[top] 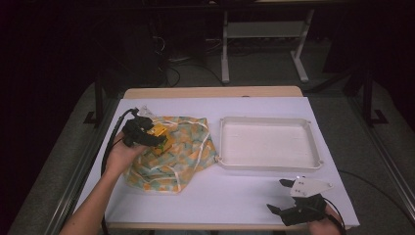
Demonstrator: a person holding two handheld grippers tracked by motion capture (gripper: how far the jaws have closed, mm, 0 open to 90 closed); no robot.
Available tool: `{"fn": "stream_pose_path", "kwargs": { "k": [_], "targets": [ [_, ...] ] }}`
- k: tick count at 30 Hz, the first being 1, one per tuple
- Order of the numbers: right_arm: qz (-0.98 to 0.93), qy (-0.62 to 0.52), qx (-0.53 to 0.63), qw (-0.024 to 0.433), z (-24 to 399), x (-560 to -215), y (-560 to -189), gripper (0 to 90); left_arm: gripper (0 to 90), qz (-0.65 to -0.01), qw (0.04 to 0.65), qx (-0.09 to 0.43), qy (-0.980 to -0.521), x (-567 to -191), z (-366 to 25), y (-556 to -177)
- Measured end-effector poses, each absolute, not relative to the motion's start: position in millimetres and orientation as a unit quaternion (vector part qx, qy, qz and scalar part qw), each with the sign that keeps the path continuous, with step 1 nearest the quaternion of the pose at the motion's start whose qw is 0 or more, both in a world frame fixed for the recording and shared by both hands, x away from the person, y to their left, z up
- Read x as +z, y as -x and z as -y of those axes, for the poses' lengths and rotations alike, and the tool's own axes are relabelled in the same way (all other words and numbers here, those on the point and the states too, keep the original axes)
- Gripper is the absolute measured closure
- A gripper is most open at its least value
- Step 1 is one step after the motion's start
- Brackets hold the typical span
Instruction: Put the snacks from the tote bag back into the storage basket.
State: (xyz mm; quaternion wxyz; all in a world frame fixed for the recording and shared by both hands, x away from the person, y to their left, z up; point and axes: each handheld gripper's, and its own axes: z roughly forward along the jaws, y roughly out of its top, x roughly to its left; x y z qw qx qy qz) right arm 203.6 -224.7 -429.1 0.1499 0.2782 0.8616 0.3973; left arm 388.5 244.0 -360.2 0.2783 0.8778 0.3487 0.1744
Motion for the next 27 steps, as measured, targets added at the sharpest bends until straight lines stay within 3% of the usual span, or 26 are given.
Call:
{"fn": "stream_pose_path", "kwargs": {
  "k": [18, 27],
  "targets": [
    [-0.860, -0.279, 0.399, 0.151, 225.1, -428.8, -203.0, 13.5, 45.8, -0.350, 0.255, 0.175, -0.884, -363.7, -240.8, -390.6],
    [-0.861, -0.276, 0.399, 0.152, 225.1, -428.8, -203.1, 13.4, 47.0, -0.352, 0.250, 0.178, -0.884, -364.1, -239.6, -390.3]
  ]
}}
